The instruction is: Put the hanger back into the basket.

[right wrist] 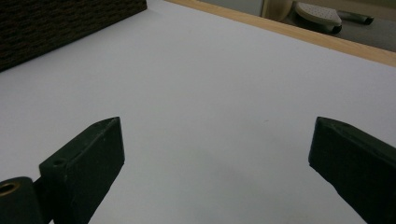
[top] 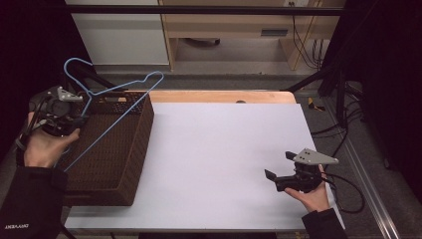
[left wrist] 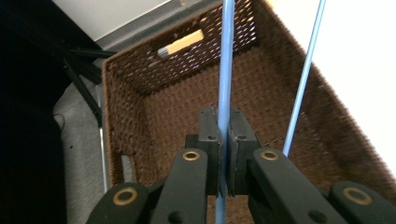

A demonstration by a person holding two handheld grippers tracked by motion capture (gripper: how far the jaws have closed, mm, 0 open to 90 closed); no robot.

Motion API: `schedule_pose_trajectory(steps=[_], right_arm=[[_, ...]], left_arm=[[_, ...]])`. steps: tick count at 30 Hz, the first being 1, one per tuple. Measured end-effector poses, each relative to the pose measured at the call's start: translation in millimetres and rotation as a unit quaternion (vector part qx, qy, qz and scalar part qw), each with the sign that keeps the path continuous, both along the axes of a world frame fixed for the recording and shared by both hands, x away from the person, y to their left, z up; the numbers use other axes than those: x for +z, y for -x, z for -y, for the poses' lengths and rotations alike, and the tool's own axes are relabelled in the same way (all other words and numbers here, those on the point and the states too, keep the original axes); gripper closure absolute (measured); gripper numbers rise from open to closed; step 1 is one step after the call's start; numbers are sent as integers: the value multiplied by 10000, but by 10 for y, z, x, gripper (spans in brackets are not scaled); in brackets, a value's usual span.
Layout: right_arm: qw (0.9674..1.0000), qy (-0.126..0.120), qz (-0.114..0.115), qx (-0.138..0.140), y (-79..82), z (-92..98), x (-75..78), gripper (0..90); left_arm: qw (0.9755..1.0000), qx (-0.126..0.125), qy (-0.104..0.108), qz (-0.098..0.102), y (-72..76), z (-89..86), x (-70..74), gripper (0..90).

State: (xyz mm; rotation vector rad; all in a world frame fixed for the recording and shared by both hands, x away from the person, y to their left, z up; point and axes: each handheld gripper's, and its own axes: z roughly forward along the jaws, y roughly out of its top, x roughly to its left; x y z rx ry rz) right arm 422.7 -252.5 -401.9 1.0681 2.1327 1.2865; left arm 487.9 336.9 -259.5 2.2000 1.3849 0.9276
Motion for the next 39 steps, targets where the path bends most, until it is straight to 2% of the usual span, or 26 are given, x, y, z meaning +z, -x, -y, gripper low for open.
schedule_pose_trajectory(steps=[12,18,30,39], right_arm=[[10000,-1,-19,-2,-2,-1,-4,40],[10000,21,-24,9,-6,-7,-9,40],[10000,23,-25,8,-5,-7,-8,39],[10000,20,-33,17,-5,-6,-8,37]], left_arm=[[9993,332,-143,-129,-40,-302,-272,865],[9983,481,-191,-259,-42,-422,-408,865],[9971,485,-262,-517,-65,-453,-739,865],[9958,436,-172,-792,-132,-396,-1011,863]])
